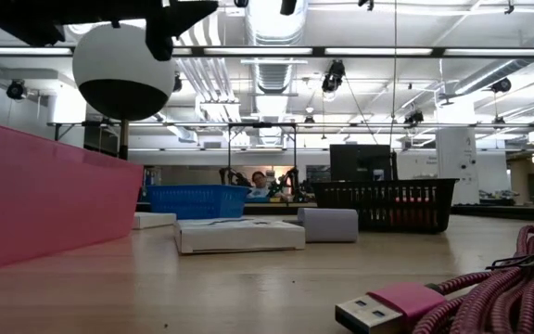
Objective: Pick and place items into bin
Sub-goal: Put the blue charger cable into the pink bin
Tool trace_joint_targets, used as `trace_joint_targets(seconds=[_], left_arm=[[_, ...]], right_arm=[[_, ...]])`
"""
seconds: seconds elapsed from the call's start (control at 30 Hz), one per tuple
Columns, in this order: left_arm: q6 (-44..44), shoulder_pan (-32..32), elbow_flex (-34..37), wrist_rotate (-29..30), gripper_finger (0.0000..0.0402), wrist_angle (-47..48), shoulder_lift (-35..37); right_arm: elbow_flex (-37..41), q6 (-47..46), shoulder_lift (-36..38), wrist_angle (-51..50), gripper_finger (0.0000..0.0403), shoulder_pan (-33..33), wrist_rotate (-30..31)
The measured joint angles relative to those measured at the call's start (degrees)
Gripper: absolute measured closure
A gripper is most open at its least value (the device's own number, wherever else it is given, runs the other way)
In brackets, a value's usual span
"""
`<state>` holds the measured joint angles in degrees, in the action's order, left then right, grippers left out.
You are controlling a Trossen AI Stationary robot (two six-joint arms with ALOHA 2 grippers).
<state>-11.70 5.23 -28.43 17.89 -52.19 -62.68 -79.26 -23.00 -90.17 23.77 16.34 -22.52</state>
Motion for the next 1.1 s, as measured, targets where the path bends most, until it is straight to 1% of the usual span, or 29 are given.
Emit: trace_joint_targets(seconds=[0.33, 0.53, 1.1], left_arm=[[6.53, -0.32, -5.22, 1.09, 0.0205, -0.08, -4.4], [6.57, -1.5, -6.42, 2.59, 0.0205, 0.11, -6.8], [6.58, -2.97, -10.01, 2.56, 0.0205, 0.23, -10.1]], right_arm=[[0.04, 0.02, -0.02, -1.27, 0.0394, -0.07, 0.02], [0.15, 0.02, -0.02, -1.27, 0.0394, -0.24, -0.04], [0.17, 0.09, -0.02, -1.39, 0.0394, -0.45, -0.2]])
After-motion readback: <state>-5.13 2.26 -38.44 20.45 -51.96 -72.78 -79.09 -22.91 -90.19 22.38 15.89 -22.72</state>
